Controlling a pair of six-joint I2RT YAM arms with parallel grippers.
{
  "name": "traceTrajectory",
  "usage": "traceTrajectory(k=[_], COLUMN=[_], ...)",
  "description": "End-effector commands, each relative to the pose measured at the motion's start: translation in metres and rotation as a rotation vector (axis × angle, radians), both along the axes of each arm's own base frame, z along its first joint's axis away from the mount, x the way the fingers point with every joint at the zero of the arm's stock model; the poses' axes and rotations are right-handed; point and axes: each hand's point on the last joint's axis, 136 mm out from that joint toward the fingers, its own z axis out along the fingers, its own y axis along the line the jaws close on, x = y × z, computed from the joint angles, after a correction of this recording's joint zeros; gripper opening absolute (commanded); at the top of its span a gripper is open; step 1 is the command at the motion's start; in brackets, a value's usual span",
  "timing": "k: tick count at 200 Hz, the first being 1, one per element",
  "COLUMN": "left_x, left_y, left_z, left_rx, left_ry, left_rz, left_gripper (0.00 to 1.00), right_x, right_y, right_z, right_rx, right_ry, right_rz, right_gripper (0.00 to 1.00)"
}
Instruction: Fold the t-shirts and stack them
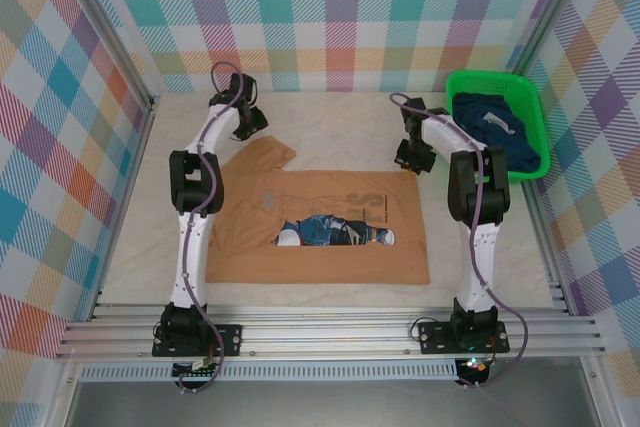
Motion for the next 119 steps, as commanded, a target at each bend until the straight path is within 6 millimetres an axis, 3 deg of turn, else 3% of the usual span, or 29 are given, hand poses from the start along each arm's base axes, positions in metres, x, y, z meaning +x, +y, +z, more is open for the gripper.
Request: traceTrajectory(k=[1,29,63,84,119], left_x=[0.003,-0.011,-0.028,-0.034,-0.043], left_y=[-0.02,-0.032,-0.031,-0.035,-0.043], left_z=[-0.007,-0.019,-0.031,-0.03,-0.025], left_rx=[0.049,0.088,0.125,0.126,0.144], left_ry=[-0.011,0.041,0.117,0.131,0.144], left_rz=[-0.079,-0.128,-0.134,-0.151,-0.193], left_gripper=[0.44,0.44,0.38,0.29,0.28], right_x=[-0.01,-0.012,-0.013,-0.013,-0.015], right_y=[-0.001,0.001,0.001,0.002,0.003], right_z=[-0.007,-0.007,-0.008,-0.008,-0.009], right_rx=[0.009,0.016,0.021,0.026,0.027], right_ry=[0.046,0.051,0.056,0.054,0.059], right_rz=[0.009,0.017,0.023,0.026,0.027], right_gripper=[0.08,0.07,0.06,0.07,0.06])
